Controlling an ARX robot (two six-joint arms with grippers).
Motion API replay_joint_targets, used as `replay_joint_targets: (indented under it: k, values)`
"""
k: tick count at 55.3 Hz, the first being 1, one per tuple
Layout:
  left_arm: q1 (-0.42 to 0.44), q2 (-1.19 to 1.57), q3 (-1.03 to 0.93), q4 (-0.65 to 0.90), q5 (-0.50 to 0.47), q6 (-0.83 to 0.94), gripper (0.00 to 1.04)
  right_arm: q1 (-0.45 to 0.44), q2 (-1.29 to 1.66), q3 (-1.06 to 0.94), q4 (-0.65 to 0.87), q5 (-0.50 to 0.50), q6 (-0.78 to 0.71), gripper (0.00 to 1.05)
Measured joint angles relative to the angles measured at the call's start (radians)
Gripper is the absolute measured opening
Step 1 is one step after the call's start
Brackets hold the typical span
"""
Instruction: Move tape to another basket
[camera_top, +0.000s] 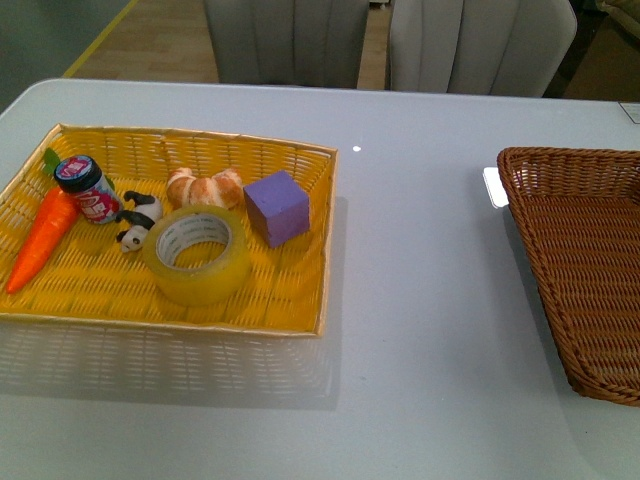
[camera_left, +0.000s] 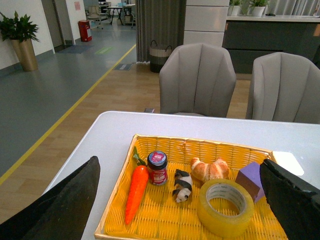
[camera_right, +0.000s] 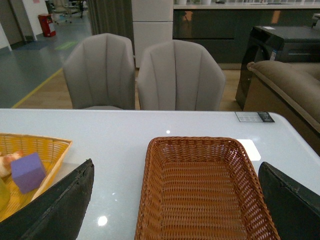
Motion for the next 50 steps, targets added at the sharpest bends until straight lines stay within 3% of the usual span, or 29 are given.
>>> replay_joint_targets:
  k: [15, 19, 21, 26, 32, 41, 50]
  values:
    - [0.0, 0.0, 0.0, 0.0, 0.0, 0.0, 0.96, -0.001, 0.002, 0.002, -0.003, -0.006, 0.001, 0.96]
    - [0.0, 0.0, 0.0, 0.0, 0.001, 0.0, 0.96, -0.146, 0.286, 0.164, -0.367, -0.312, -0.021, 0.96]
    - [0.0, 0.0, 0.0, 0.0, 0.0, 0.0, 0.96, -0.211, 0.415, 0.206, -0.399, -0.38, -0.043, 0.96]
    - [0.0, 0.0, 0.0, 0.0, 0.0, 0.0, 0.96, -0.339, 0.665, 0.288, -0.279, -0.432, -0.095, 0.96]
    - [0.0, 0.0, 0.0, 0.0, 0.0, 0.0, 0.96, -0.428, 0.93, 0.393, -0.064, -0.415, -0.154, 0.96]
    - [0.0, 0.0, 0.0, 0.0, 0.0, 0.0, 0.96, -0.489, 1.424, 0.607, 0.202, -0.33, -0.272, 0.96]
    - [0.0, 0.0, 0.0, 0.0, 0.0, 0.0, 0.96, -0.502, 1.82, 0.822, 0.23, -0.255, -0.356, 0.96]
